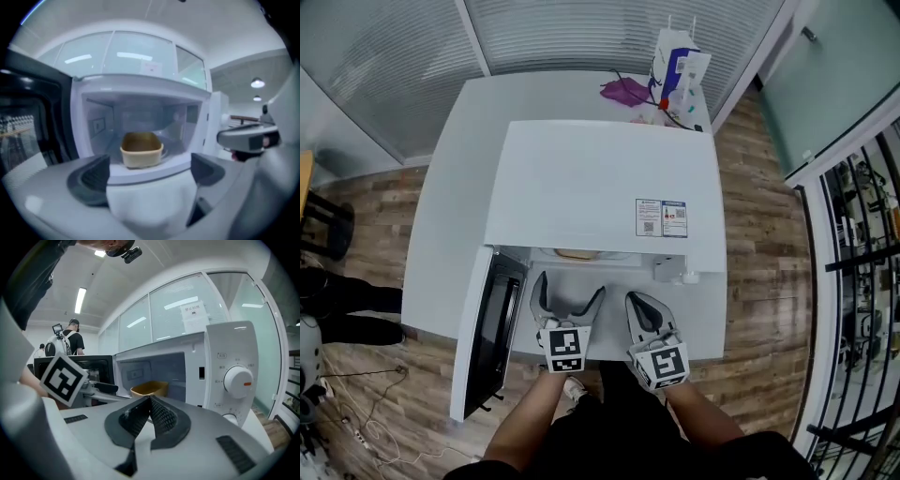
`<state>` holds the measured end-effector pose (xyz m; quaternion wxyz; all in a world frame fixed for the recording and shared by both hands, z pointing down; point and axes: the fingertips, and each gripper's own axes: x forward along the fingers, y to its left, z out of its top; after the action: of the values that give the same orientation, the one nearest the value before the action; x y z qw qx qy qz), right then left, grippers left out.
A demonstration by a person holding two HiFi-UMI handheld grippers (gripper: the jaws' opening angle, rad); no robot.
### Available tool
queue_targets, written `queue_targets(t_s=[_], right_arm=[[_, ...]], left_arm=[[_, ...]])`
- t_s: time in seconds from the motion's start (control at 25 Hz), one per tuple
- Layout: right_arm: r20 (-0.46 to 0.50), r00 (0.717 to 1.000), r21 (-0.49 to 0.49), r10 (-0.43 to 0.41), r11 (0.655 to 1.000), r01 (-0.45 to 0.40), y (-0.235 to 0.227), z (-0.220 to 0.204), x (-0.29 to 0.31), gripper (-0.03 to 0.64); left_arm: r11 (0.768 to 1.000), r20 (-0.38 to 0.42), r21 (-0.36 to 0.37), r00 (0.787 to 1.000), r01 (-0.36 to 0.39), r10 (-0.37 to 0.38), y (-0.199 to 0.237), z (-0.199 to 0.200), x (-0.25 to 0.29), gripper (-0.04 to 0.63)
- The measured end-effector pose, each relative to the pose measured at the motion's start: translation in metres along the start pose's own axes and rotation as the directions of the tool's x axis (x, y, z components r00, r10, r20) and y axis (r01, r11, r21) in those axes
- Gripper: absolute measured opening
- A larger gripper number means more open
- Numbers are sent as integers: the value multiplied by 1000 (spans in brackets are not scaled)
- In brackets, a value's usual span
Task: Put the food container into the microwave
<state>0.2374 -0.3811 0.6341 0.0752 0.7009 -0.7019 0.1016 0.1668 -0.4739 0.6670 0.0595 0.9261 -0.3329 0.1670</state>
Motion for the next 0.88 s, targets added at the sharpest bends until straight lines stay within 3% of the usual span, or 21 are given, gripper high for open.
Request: queue_targets(t_s=[0.08,0.36,0.88], right_arm=[[30,999,-8,-24,1000,24,4,9,-8,6],[101,993,-41,-56,997,60,34,39,-38,6],[188,981,-116,-55,990,78,86,93,-77,5]], left_arm=[[1000,52,19,999,-12,11,-2,9,-24,385],[1000,122,7,992,-27,26,-2,21,-99,13],[999,176,3,983,51,-51,-7,30,-177,5]])
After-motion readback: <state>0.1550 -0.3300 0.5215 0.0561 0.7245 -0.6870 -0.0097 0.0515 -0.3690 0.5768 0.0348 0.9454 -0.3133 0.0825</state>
